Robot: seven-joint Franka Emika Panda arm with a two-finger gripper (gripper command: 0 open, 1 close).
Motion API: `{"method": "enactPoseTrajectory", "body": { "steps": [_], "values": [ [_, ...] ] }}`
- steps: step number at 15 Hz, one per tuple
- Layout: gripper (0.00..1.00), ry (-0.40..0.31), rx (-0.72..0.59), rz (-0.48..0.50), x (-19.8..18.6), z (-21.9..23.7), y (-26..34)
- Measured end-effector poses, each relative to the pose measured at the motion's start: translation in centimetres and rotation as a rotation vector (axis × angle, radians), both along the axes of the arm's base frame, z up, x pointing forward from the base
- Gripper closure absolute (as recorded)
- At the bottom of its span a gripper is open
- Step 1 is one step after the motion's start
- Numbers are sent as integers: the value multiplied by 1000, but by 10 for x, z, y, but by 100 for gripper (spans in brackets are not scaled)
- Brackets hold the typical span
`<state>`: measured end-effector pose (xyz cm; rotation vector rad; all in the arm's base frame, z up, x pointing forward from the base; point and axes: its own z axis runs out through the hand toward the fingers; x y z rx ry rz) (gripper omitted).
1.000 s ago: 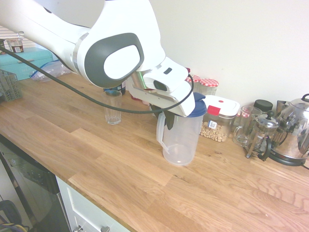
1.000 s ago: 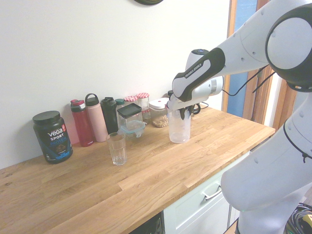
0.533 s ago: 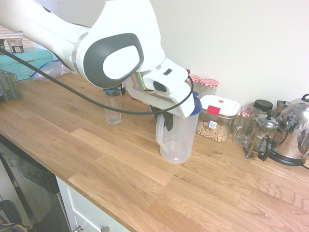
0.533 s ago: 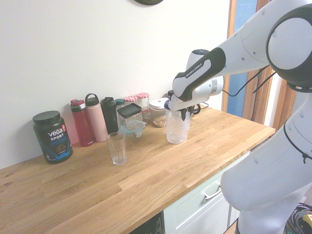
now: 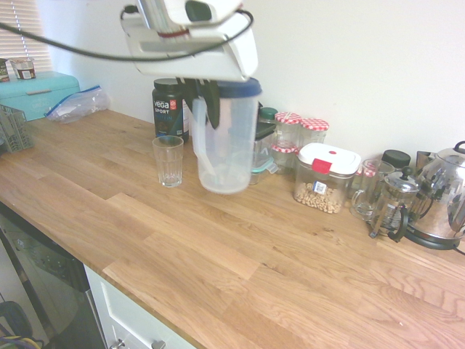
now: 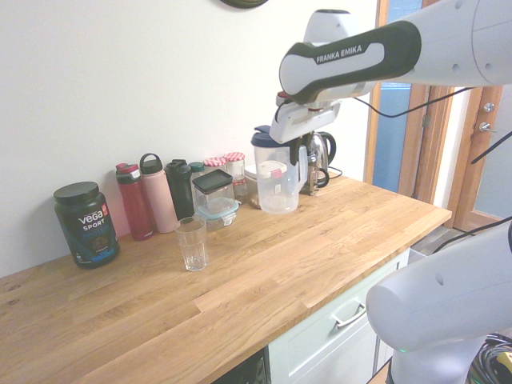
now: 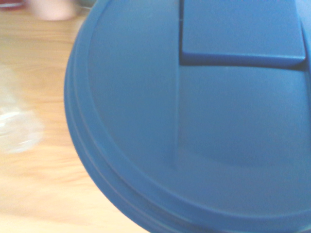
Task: Pour me some water
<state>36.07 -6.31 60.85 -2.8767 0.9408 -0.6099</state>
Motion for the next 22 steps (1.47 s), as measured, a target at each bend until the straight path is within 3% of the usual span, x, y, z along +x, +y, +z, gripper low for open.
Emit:
{"method": "enactPoseTrajectory", "body": {
  "steps": [7, 11, 18, 22],
  "values": [
    [100, 172, -110, 394, 34, -8, 82],
    [100, 287, -250, 565, 40, -16, 129],
    [100, 485, -609, 741, 75, -34, 151],
    [100, 550, -686, 774, 103, -52, 158]
  ]
}}
